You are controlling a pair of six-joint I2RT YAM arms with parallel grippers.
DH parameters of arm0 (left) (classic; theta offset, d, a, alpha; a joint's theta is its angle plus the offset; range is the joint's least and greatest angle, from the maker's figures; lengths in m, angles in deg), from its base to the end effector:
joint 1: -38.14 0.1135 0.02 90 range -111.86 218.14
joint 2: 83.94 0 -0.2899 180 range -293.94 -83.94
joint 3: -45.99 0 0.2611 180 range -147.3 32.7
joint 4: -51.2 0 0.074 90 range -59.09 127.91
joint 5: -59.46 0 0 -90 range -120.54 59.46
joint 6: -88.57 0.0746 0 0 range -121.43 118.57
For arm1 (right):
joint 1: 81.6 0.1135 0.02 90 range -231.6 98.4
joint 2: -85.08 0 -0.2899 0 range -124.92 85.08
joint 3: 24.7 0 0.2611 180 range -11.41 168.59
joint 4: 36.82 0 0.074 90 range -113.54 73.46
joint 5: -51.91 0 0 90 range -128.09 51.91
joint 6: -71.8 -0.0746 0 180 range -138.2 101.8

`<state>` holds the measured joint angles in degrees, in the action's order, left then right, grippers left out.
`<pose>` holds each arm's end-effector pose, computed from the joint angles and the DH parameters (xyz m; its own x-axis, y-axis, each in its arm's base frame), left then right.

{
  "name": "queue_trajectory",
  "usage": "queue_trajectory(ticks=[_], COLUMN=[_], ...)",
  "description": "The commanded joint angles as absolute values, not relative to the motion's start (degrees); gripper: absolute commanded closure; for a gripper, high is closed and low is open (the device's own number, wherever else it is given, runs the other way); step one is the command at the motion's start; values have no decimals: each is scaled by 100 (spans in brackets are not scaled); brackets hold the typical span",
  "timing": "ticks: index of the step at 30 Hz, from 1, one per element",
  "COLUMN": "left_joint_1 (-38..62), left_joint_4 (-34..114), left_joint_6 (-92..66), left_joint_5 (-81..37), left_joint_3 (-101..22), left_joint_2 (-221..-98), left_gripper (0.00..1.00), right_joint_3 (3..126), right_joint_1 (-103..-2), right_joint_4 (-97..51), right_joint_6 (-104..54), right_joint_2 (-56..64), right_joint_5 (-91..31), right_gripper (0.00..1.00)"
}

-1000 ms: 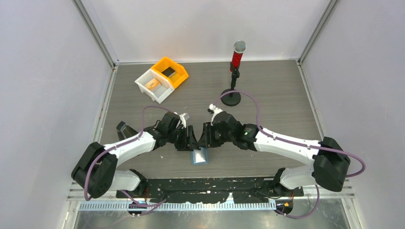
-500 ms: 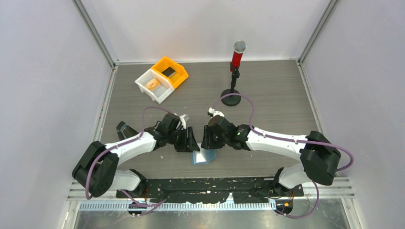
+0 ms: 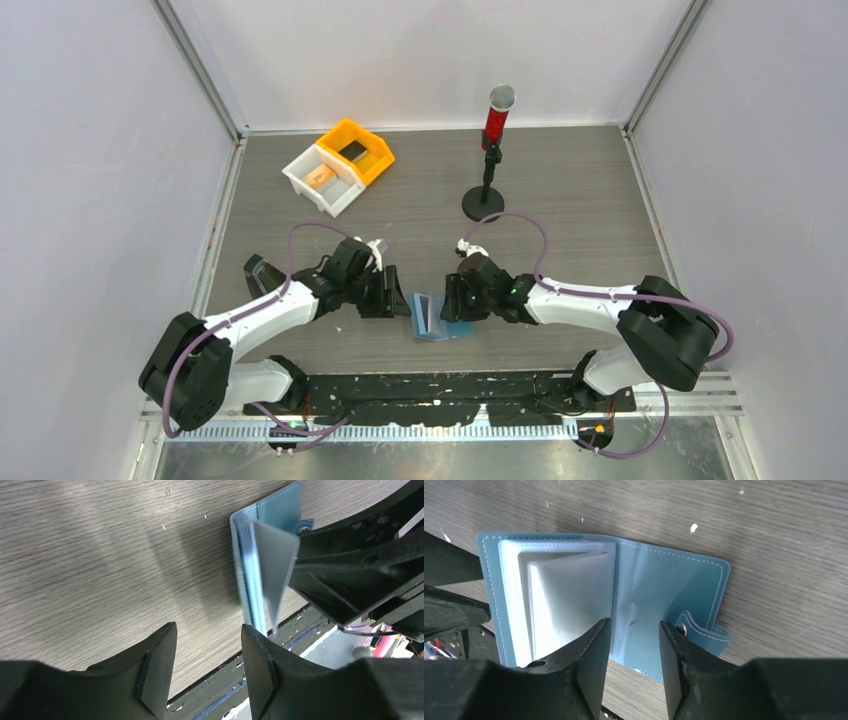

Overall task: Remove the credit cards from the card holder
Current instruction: Open the card holder at the center of the board.

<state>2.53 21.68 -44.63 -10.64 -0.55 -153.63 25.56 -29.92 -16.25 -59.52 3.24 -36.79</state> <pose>0.1859 -0.1644 0.1681 -0.9609 -0.1035 -0.2568 0.0789 0.7866 -0.6124 0.1800 0.2305 0.1464 -0.8913 -0.0632 -0.4490 -0.2723 0.8664 0.4186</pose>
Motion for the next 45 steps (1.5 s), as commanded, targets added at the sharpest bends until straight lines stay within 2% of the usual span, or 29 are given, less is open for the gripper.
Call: queue_trajectory(ticks=[1,4,12,32,45], left_joint_1=[242,237,246,243,238], left_joint_4=[2312,2583,3394,3387,4226], left_joint_6=[-4461,-4552,-4824,-4994,-5083], left_joint_5=[-1076,-894,-357,-699,-286], left_joint_3=[-5,36,85,139,1], left_joint_2=[-15335,-15411,-15632,-15260,-15993], left_gripper=[47,48,45,35,30], right_joint_3=[2170,2001,1865,1872,1865], right_joint_1=[-3329,-3468,-3553,-3581,-3580], right_joint_4=[-2407,-2609,-2644,-2575,-2529], right_joint_6=[-5865,-5857,-5773,-5730,-5728], right_joint_2=[475,470,581,580,616], right_joint_5=[-3401,-3272,-3222,-3171,-3186], right_gripper=[56,62,62,62,62])
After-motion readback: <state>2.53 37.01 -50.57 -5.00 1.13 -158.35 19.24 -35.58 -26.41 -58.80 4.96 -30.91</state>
